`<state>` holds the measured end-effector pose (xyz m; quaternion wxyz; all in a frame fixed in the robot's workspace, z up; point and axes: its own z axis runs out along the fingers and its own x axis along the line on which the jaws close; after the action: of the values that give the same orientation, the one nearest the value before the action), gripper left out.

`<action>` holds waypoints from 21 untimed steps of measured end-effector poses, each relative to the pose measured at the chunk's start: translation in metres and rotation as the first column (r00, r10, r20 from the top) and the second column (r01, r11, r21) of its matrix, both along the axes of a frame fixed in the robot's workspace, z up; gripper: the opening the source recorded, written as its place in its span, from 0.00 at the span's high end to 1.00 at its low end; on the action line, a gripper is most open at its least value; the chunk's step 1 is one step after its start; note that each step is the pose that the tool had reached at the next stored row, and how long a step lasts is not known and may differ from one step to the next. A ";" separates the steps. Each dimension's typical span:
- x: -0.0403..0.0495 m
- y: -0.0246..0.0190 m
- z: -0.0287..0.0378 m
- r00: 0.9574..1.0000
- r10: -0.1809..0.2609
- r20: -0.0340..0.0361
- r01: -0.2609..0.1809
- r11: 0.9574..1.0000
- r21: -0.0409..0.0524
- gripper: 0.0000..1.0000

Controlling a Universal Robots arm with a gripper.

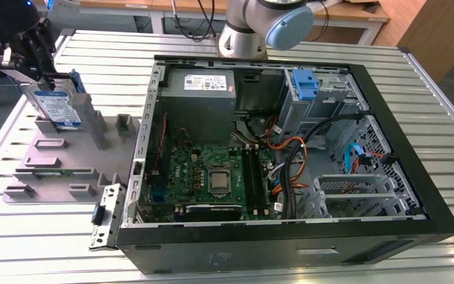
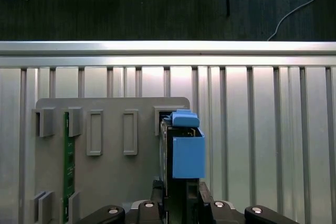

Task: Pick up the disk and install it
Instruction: 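Pick up the disk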

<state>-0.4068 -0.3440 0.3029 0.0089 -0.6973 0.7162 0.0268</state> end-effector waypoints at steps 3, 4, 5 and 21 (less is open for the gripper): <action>0.0000 0.0000 0.0000 1.000 0.000 0.000 0.000 1.000 0.000 0.65; 0.0000 0.0000 0.0000 1.000 0.000 0.000 0.000 1.000 0.000 0.65; 0.0002 0.0000 0.0000 1.000 0.000 0.000 0.000 1.000 0.000 0.65; 0.0004 0.0000 0.0064 1.000 0.000 0.000 0.000 1.000 0.000 0.65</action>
<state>-0.4064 -0.3440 0.3093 0.0090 -0.6973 0.7162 0.0269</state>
